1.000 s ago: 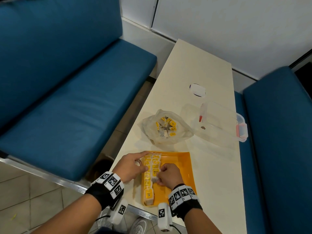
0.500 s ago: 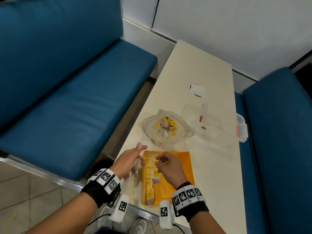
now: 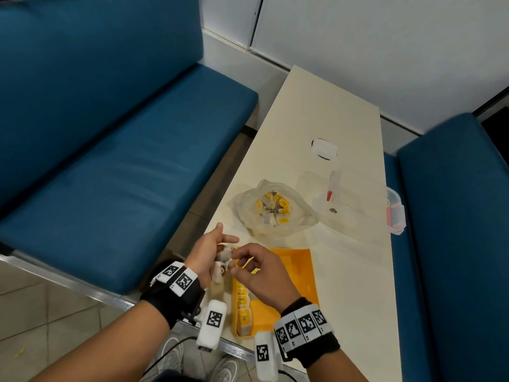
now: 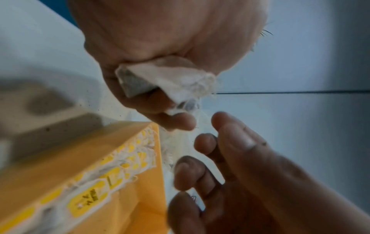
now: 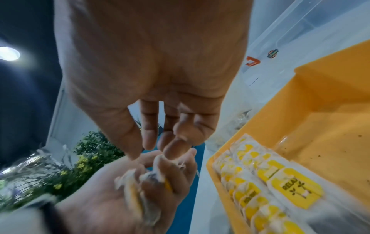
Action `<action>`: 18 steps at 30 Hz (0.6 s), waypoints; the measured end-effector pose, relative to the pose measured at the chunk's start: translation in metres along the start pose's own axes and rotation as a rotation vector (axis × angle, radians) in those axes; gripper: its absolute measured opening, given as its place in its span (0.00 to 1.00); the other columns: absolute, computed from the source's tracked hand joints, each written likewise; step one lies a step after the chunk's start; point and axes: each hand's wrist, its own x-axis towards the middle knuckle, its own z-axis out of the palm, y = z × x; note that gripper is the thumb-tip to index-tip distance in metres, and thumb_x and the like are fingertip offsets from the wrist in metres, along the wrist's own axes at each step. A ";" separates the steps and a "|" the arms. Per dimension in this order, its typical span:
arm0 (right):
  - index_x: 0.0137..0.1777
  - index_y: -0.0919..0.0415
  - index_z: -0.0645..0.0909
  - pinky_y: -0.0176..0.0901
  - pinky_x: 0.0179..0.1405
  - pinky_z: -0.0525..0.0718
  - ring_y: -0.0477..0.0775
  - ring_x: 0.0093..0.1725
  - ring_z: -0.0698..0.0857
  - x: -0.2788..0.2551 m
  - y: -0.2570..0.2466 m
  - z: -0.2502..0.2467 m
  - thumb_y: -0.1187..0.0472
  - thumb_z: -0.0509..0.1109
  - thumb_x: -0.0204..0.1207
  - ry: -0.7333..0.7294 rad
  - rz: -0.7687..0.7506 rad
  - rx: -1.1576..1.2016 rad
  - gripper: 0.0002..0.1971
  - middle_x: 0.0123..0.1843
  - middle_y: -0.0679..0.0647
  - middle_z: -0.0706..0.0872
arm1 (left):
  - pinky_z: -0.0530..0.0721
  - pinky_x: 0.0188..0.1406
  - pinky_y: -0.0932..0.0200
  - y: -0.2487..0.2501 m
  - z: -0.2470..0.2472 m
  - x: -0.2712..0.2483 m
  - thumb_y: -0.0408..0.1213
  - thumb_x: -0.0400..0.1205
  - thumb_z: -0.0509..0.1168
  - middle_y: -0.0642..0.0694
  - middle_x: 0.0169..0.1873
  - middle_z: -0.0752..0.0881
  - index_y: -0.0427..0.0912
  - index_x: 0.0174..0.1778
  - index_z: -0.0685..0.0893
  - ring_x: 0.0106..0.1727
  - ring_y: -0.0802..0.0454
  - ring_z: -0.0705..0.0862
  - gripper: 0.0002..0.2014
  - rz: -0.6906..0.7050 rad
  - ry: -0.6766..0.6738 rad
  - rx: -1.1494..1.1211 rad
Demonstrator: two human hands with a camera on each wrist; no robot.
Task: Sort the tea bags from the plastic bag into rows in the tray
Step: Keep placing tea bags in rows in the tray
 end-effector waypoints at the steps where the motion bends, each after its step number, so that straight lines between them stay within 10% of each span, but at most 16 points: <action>1: 0.52 0.50 0.85 0.34 0.41 0.82 0.42 0.36 0.79 -0.001 -0.002 0.002 0.65 0.77 0.72 -0.030 -0.039 -0.040 0.12 0.46 0.47 0.84 | 0.82 0.32 0.54 0.001 0.000 0.001 0.59 0.90 0.53 0.38 0.31 0.86 0.37 0.56 0.90 0.29 0.45 0.83 0.30 -0.009 0.017 -0.024; 6: 0.67 0.44 0.81 0.43 0.43 0.81 0.45 0.45 0.78 0.004 0.002 0.010 0.68 0.67 0.74 -0.148 -0.285 -0.422 0.24 0.53 0.46 0.75 | 0.84 0.39 0.50 0.006 0.000 0.007 0.59 0.90 0.53 0.35 0.38 0.85 0.36 0.56 0.90 0.37 0.40 0.85 0.30 -0.027 0.061 -0.072; 11: 0.54 0.51 0.88 0.42 0.39 0.80 0.47 0.47 0.78 0.012 0.004 0.013 0.59 0.68 0.77 -0.063 -0.455 -0.508 0.10 0.54 0.45 0.74 | 0.84 0.32 0.55 0.007 0.003 0.005 0.58 0.89 0.54 0.37 0.30 0.87 0.38 0.52 0.91 0.33 0.42 0.87 0.29 -0.036 0.056 -0.105; 18: 0.43 0.62 0.86 0.38 0.36 0.82 0.47 0.34 0.85 0.024 0.000 -0.006 0.69 0.76 0.74 0.196 0.004 0.097 0.03 0.37 0.54 0.87 | 0.74 0.36 0.56 0.003 -0.004 0.003 0.59 0.88 0.57 0.48 0.36 0.85 0.45 0.58 0.91 0.31 0.54 0.80 0.24 0.151 -0.128 0.058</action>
